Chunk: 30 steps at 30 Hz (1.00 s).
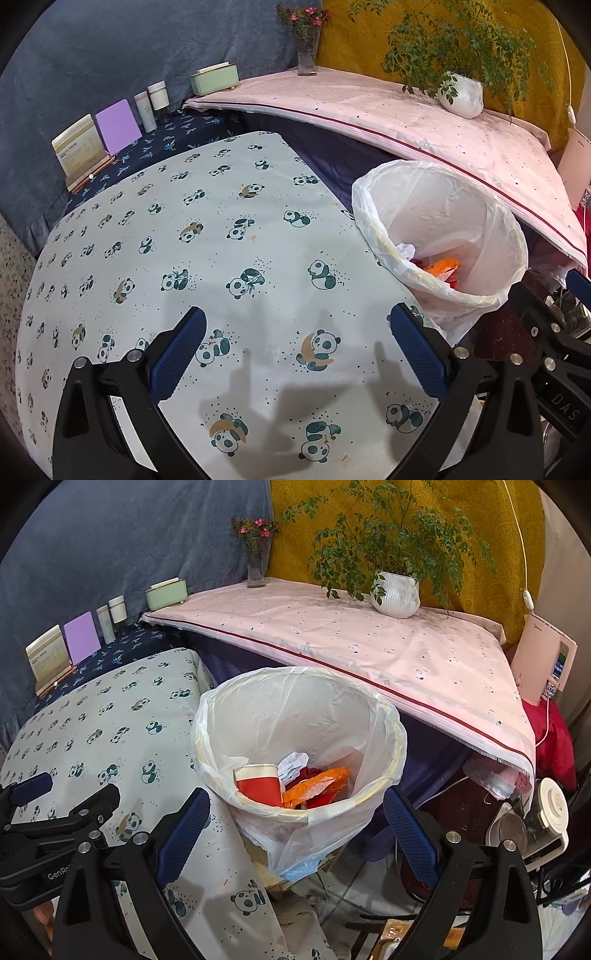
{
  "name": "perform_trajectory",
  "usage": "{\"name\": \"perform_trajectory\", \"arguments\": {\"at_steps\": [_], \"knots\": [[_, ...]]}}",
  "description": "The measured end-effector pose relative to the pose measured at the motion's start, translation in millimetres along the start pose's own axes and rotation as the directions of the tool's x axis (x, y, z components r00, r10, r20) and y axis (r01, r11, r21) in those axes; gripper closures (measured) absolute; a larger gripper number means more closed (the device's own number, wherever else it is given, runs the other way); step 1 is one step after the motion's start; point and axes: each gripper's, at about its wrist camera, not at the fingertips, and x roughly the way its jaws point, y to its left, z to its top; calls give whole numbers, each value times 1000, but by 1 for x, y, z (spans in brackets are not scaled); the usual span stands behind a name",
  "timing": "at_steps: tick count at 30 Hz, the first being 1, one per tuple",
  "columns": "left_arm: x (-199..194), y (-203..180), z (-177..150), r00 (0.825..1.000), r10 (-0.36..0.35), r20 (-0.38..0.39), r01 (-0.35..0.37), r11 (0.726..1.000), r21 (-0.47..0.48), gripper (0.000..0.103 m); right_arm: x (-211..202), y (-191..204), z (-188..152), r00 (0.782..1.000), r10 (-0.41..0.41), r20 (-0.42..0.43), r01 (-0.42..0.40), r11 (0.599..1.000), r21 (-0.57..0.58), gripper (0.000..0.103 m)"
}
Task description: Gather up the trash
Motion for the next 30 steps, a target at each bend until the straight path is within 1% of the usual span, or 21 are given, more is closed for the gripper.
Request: {"name": "perform_trajectory", "arguments": {"at_steps": [15,24,30], "knots": [[-2,-2,-1,1000,-8,3,8,1000,5,8,-1,0,-3,1000,3,0,-3,1000,3,11],[-7,-5,-1,1000,0,27,0,1000,13,8,-3,2,-3,1000,3,3,-3,1000,5,11],[-7,-3,-1,1000,5,24,-5,1000,7,8,-4,1,-2,1000,3,4,-3,1000,8,12]]}}
